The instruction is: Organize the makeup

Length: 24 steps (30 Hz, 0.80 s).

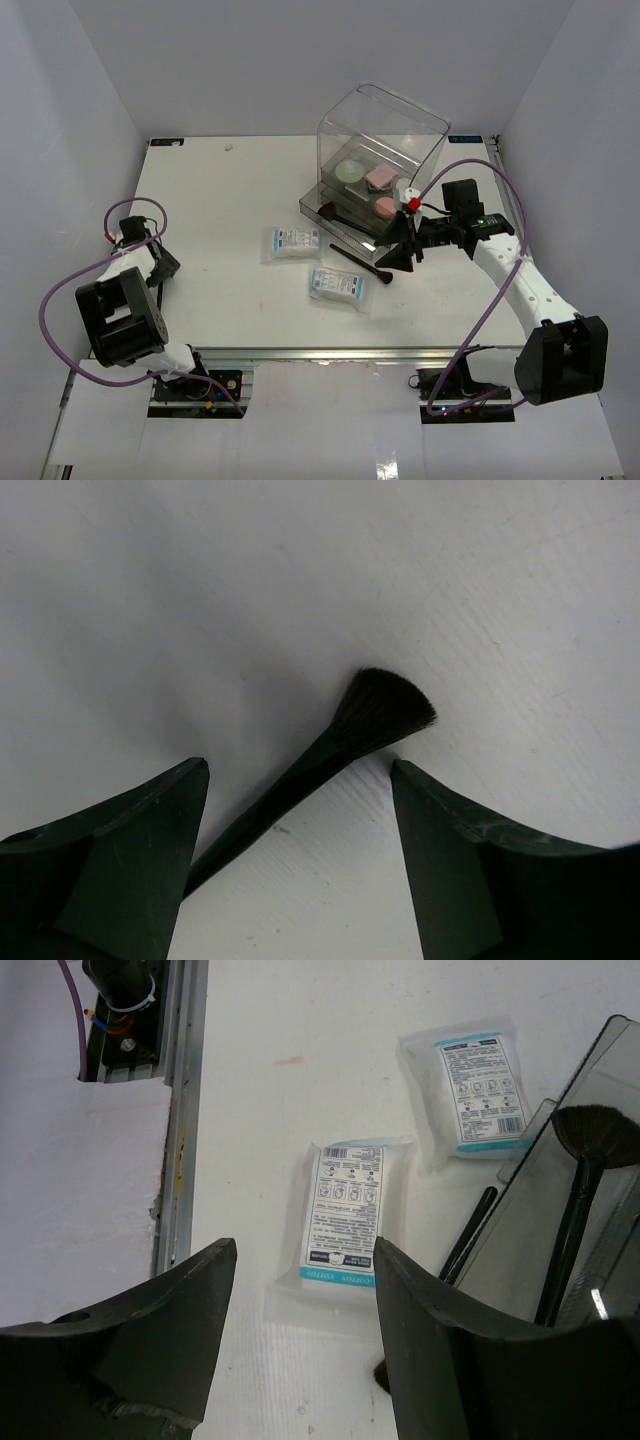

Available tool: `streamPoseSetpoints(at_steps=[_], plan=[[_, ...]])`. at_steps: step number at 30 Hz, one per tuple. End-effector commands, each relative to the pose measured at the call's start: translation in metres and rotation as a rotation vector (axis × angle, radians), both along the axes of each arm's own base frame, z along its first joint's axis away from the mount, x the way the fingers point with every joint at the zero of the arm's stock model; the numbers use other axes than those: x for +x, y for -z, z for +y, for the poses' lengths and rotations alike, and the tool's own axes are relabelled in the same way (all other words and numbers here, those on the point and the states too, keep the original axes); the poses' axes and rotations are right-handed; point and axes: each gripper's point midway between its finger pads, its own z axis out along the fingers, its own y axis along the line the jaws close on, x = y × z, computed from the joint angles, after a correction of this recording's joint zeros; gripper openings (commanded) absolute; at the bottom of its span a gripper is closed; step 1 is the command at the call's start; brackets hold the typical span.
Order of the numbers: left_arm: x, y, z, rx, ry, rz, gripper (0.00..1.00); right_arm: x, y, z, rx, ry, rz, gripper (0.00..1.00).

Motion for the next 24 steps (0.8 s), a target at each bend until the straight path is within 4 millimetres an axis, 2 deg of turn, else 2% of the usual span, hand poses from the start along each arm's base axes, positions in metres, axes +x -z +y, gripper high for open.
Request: streamPoseSetpoints(at_steps=[1,4,10,13,15,19,24], plan=[[0.009,0.005,-0.011,-0.073,0.037,-0.043,0.78,-0.002,-0.012,-0.005,0.054,-0.010,-0.025,0.64],[0.012,0.008,-0.020,-0.125,0.059,-0.048,0.65,-0.002,-0.012,-0.008,0.060,-0.002,-0.024,0.64],[0.019,0.006,-0.037,-0.205,0.117,-0.093,0.49,-0.001,-0.014,-0.011,0.068,0.007,-0.028,0.64],[0.025,0.005,-0.051,-0.273,0.155,-0.126,0.35,0.000,-0.015,-0.012,0.068,0.013,-0.030,0.64],[0.033,-0.001,-0.061,-0.324,0.183,-0.165,0.26,0.000,-0.015,-0.013,0.069,0.016,-0.032,0.63],[0.048,-0.014,-0.083,-0.432,0.243,-0.272,0.17,0.000,-0.017,-0.017,0.072,0.030,-0.042,0.63],[0.063,-0.045,-0.123,-0.618,0.347,-0.456,0.08,0.001,-0.019,-0.022,0.077,0.048,-0.055,0.64]])
